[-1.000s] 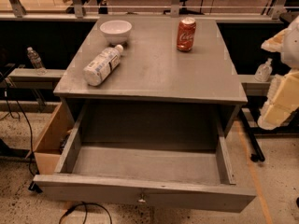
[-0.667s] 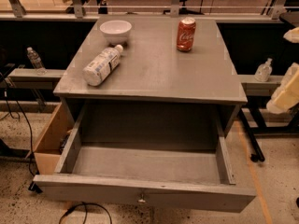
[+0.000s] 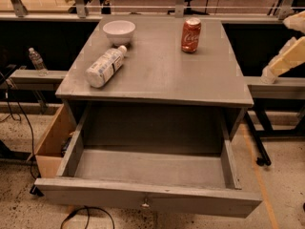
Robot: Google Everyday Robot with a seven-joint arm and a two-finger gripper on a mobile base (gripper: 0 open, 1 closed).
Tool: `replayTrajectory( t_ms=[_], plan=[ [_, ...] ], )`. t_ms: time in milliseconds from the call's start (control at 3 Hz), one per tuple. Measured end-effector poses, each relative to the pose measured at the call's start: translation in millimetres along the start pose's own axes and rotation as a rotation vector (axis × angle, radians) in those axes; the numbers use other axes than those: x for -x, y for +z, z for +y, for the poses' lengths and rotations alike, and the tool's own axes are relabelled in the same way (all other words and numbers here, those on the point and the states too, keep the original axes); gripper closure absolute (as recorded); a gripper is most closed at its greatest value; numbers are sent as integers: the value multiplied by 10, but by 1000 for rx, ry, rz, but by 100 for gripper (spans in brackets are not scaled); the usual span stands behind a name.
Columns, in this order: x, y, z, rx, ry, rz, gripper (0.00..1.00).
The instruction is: Move coke can near blue plastic bottle
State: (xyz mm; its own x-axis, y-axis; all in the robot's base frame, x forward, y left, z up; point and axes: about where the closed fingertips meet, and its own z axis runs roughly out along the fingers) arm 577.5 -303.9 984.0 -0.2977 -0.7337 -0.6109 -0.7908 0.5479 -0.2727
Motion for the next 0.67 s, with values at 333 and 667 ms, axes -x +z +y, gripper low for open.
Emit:
replayTrajectory(
  t_ms=[333, 667],
  plan=[
    [44, 219, -130, 55, 35, -77, 0],
    [50, 212, -136, 48, 33, -76, 0]
  ],
)
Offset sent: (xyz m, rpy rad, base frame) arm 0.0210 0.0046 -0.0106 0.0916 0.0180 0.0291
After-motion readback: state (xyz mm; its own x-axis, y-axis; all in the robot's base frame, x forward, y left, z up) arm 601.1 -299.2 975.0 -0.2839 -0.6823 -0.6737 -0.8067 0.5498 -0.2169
